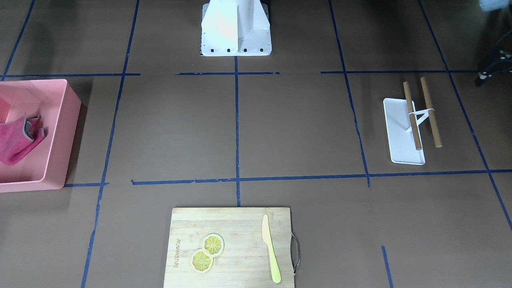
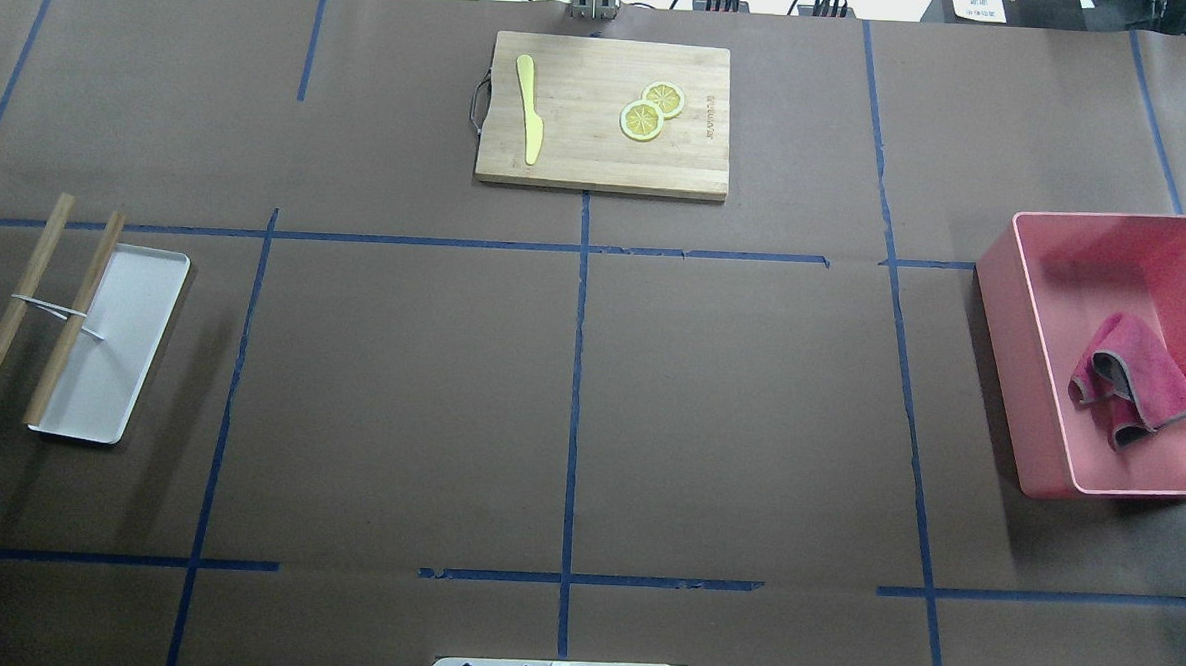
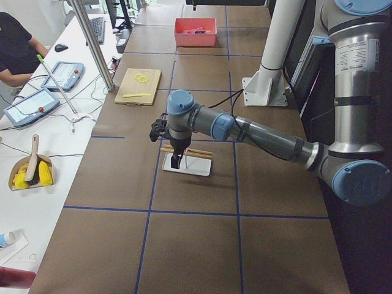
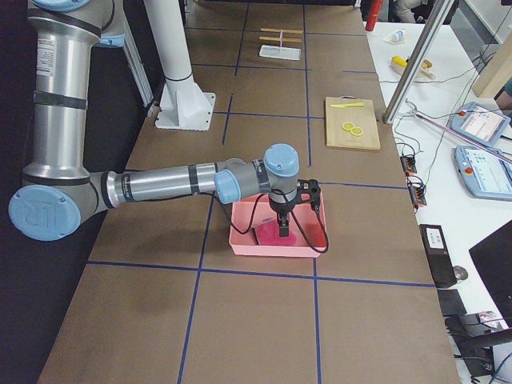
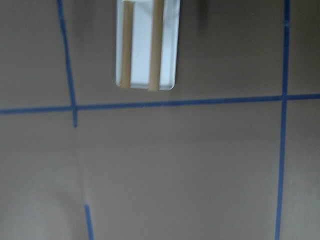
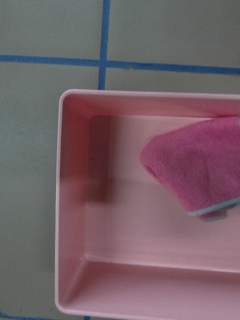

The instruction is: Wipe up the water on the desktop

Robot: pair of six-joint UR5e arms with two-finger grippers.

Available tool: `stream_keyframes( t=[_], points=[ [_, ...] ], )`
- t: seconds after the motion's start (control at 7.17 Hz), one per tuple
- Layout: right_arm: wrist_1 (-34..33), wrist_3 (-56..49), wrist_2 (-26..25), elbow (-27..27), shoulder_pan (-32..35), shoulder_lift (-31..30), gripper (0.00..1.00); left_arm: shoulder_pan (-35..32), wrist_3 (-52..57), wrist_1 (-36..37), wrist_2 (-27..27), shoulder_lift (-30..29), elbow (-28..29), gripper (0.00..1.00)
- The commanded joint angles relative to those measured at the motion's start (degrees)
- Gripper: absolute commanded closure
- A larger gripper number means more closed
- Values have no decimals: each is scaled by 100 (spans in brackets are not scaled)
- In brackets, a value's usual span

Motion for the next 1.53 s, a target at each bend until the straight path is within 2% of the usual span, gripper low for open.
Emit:
stream_keyframes(
  t=[0.0, 0.14, 0.28, 0.56, 0.84, 0.98, 1.12, 1.4],
  points=[
    [-34, -696, 4, -444, 358, -2, 0, -820, 1160, 171, -368, 23, 697, 0],
    [-191, -794, 13, -436, 342, -2, 0, -883, 1161, 799, -396, -55, 550, 0],
    [-497, -1038, 13, -428, 394, 128, 0, -892, 1179, 1092, -370, 5, 384, 0],
    [-1358, -1908, -197, -524, 631, 523, 0, -875, 1214, 1069, -256, 163, 434, 0],
    [-1791, -2183, -181, -516, 842, 822, 0, -875, 1171, 1051, -265, 313, 593, 0],
    [-1792, -2175, -207, -559, 834, 832, 0, -884, 1222, 1051, -273, 330, 610, 0],
    [-1784, -2174, -120, -577, 843, 841, 0, -884, 1232, 1008, -300, 626, 454, 0],
    [-1775, -2183, -172, -402, 852, 614, 0, -893, 1214, 972, -274, 769, 400, 0]
  ],
)
